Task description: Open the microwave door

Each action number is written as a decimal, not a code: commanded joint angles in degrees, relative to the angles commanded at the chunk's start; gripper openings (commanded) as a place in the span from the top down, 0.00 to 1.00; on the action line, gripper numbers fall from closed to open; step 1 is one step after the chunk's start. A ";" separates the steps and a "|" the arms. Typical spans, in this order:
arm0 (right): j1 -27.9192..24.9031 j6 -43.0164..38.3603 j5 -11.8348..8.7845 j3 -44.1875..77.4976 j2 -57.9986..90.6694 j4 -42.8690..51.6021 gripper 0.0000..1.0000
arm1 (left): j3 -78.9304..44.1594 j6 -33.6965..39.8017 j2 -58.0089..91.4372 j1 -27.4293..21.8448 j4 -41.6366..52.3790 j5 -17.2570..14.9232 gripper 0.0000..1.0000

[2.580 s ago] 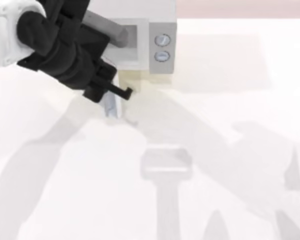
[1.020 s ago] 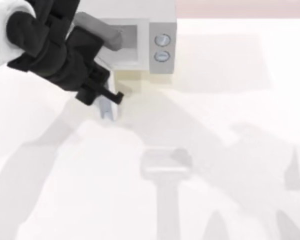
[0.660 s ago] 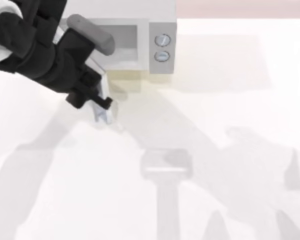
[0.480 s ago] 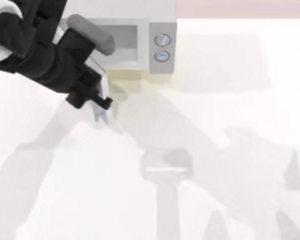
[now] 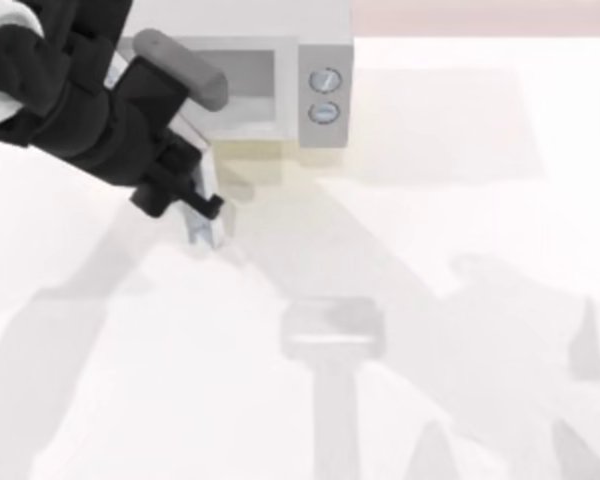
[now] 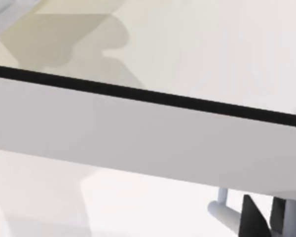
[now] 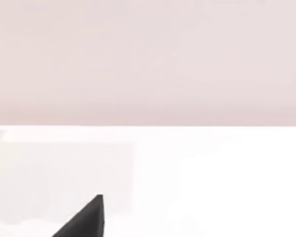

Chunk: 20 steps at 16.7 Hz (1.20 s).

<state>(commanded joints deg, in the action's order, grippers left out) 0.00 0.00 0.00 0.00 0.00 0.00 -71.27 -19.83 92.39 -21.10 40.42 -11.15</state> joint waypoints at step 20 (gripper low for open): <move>0.00 0.00 0.00 0.00 0.00 0.00 0.00 | 1.29 -7.84 -0.75 3.30 2.46 -3.92 1.00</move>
<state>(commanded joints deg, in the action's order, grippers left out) 0.00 0.00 0.00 0.00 0.00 0.00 -69.98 -27.68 91.64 -17.80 42.88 -15.06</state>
